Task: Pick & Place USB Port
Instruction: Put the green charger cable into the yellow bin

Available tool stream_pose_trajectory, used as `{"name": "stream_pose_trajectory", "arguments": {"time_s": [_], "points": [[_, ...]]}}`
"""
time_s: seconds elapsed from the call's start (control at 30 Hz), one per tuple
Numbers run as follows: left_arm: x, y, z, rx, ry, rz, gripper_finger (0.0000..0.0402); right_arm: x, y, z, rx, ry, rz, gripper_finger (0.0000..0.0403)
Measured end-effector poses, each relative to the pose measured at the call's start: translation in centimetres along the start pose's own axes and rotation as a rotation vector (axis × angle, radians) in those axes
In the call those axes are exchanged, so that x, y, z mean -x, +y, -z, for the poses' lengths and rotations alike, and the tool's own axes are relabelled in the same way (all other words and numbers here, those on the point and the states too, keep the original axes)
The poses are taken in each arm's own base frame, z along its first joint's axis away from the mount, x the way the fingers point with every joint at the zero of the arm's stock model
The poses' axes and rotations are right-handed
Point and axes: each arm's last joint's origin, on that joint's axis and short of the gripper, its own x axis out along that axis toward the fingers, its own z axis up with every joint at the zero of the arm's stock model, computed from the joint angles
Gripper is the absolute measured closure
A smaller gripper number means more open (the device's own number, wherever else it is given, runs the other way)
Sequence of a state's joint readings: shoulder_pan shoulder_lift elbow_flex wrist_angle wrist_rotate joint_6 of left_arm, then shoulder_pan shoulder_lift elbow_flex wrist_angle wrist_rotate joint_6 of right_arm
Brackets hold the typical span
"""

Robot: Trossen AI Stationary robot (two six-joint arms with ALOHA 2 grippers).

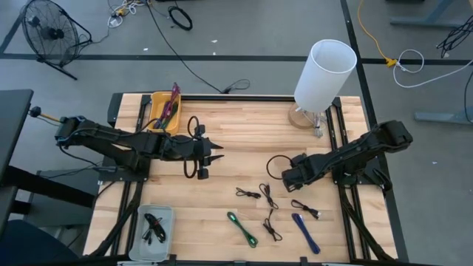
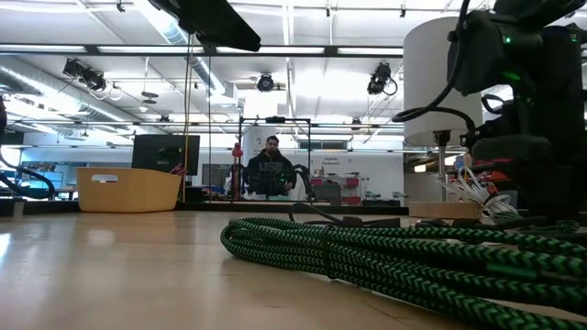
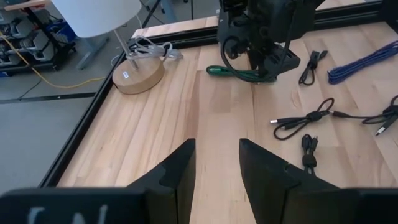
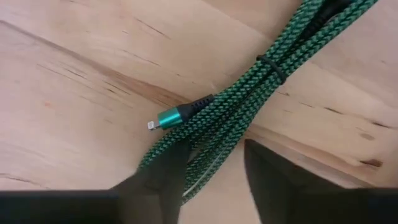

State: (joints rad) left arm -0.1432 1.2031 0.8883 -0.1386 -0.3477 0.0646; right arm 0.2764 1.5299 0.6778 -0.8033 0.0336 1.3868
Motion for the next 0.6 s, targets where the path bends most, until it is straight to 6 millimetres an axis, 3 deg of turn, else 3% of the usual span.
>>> {"name": "stream_pose_trajectory", "arguments": {"time_s": [0.13,0.2,0.33,0.43,0.6], "points": [[0.0,0.0,0.0,0.000,0.001,0.000,0.0273,-0.1,0.1,0.2,0.023,-0.005,-0.011,0.0353],[0.0,0.0,0.0,0.000,0.000,0.000,0.0273,-0.1,0.1,0.2,0.043,-0.003,-0.010,0.0385],[0.0,0.0,0.0,0.000,0.001,0.000,0.0273,0.2,-0.2,0.2,0.092,0.006,0.031,0.0393],[0.0,0.0,0.0,0.001,0.000,0.000,0.0273,1.7,-0.2,0.1,0.173,-0.012,0.072,0.0397],[0.0,0.0,-0.1,0.011,-0.013,-0.001,0.0273,7.0,0.7,-0.7,0.239,-0.170,0.018,0.0399]]}}
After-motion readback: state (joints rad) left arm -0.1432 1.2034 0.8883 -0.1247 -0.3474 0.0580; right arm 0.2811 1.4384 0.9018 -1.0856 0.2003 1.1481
